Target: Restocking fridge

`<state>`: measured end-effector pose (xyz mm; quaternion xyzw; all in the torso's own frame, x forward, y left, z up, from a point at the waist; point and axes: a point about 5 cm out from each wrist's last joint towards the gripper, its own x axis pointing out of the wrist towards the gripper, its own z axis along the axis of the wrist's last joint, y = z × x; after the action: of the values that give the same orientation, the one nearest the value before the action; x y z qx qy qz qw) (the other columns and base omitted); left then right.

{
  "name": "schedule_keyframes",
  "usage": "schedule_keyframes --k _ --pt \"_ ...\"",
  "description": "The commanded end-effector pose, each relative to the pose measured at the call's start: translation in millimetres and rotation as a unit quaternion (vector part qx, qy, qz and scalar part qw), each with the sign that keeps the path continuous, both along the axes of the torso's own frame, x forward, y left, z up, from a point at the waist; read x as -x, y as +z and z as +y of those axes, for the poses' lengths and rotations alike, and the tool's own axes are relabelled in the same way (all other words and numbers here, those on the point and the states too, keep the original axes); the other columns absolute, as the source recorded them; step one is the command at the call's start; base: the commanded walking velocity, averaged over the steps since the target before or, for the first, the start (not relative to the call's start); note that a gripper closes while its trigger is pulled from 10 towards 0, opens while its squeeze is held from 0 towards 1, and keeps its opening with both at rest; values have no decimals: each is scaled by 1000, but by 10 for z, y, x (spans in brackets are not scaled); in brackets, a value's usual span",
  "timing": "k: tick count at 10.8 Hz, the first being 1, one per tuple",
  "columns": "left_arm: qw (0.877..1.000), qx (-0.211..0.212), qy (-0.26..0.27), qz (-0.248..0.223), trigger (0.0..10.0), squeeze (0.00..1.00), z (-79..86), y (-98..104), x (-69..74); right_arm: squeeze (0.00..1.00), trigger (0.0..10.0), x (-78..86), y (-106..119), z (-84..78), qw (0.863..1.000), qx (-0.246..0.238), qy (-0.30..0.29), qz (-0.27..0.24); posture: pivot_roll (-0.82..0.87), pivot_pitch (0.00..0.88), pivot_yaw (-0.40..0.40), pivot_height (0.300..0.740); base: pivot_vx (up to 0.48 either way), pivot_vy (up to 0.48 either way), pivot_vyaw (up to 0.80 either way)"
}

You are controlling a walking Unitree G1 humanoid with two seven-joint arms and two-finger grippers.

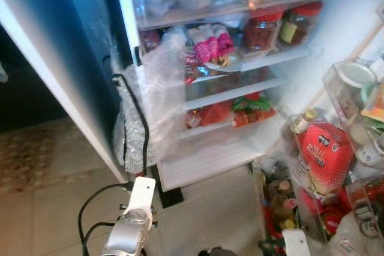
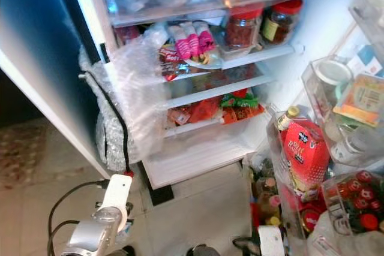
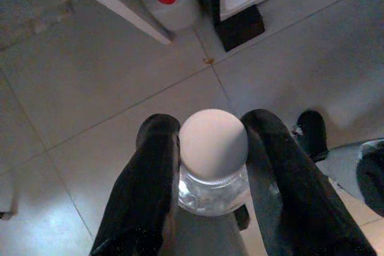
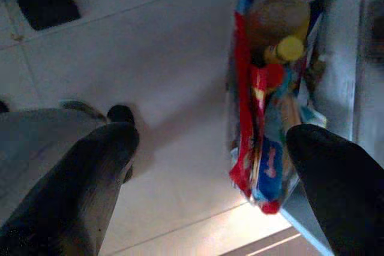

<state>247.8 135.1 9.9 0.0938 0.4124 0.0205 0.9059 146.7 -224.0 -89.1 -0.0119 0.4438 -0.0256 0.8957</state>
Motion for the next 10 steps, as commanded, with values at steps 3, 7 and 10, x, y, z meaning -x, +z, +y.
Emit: schedule_keyframes --k 3,7,10 --pt "1000 -7 1 6 10000 0 25 -27 32 0 10000 92 -32 -25 1000 -3 -5 16 -118 191 -62 740 0 0 0" --pt "1000 -8 0 7 10000 0 23 -30 35 0 10000 58 -38 25 1000 9 -4 20 -116 187 -63 740 0 0 0" --pt "1000 -7 -2 7 10000 0 18 -31 34 0 10000 35 -55 146 1000 10 -2 19 -117 187 -64 740 0 0 0"
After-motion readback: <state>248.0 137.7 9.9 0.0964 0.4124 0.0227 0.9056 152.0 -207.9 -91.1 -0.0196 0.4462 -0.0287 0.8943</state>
